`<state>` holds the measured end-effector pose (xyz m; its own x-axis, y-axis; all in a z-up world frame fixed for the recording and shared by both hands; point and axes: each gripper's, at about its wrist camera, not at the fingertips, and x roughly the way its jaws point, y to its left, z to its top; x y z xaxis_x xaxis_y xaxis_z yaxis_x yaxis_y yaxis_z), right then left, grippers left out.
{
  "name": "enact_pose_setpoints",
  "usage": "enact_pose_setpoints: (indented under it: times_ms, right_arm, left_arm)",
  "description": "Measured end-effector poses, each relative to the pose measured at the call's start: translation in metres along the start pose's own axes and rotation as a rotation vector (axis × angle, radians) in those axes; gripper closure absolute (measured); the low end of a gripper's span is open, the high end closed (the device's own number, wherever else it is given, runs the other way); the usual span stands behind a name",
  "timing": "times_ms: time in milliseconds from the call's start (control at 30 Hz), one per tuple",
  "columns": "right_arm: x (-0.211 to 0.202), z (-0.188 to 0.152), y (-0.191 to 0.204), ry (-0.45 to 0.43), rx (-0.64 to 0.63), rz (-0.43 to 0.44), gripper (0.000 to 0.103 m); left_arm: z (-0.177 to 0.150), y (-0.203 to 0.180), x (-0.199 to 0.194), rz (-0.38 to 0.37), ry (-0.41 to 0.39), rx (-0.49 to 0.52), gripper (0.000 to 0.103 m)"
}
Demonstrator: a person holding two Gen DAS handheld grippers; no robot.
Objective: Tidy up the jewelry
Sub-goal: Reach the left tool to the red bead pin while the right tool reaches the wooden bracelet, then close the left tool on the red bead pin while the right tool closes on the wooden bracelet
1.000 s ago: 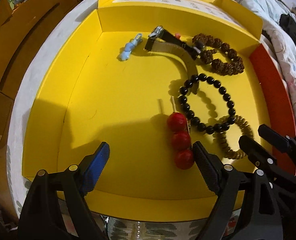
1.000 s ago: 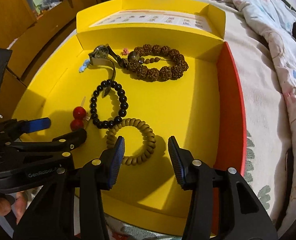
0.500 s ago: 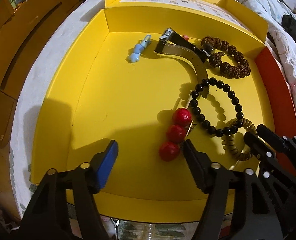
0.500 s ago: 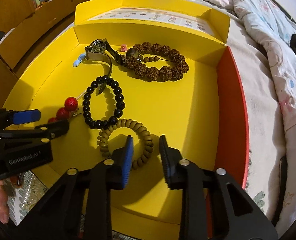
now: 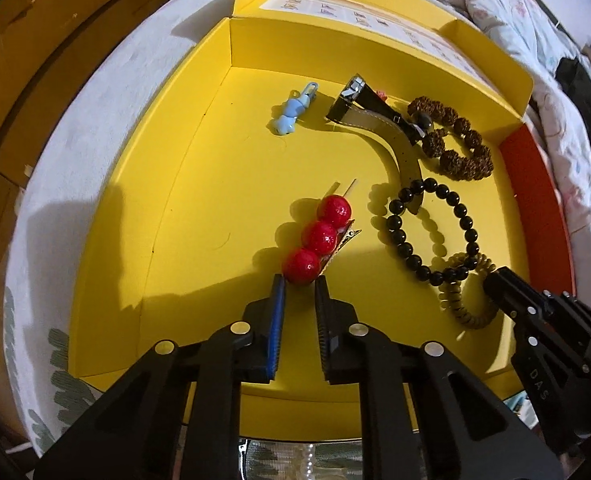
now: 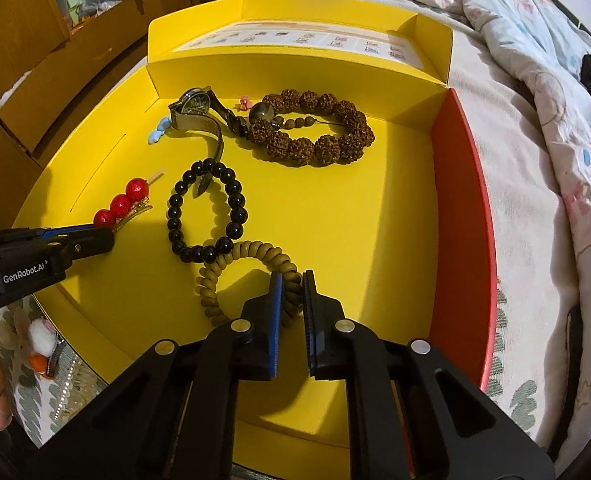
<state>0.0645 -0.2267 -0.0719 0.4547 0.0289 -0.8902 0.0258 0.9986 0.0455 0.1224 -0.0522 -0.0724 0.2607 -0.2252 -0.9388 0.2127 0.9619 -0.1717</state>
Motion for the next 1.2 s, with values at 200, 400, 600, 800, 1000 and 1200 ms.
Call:
enact_pose_setpoints:
  times_ms: [200,400,600,800,1000,1200]
  right_arm:
    - [-0.012,0.002,-0.004,-0.03,0.022,0.034,0.092]
    - [-0.035,0.006,-0.008,-0.076,0.047,0.081,0.093]
    - [-0.043,0.008,-0.011,-0.09,0.068,0.11,0.093]
    - [-0.044,0.007,-0.011,-0.089,0.074,0.121,0.093]
    - [-0.044,0.007,-0.015,-0.087,0.082,0.123,0.093]
    - [-0.045,0.008,-0.017,-0.087,0.089,0.129,0.093]
  left_arm:
    - [-0.001,0.004,-0.015,-0.024,-0.031,-0.01,0.099]
    - [-0.004,0.0,-0.027,-0.051,-0.064,-0.026,0.099]
    - [-0.003,0.004,-0.031,-0.066,-0.081,-0.039,0.099]
    - [0.008,0.004,-0.03,-0.054,-0.123,-0.007,0.059]
    - [0.019,-0.004,-0.019,-0.018,-0.125,0.054,0.058]
    - [0.018,-0.021,0.003,0.002,-0.068,0.135,0.058]
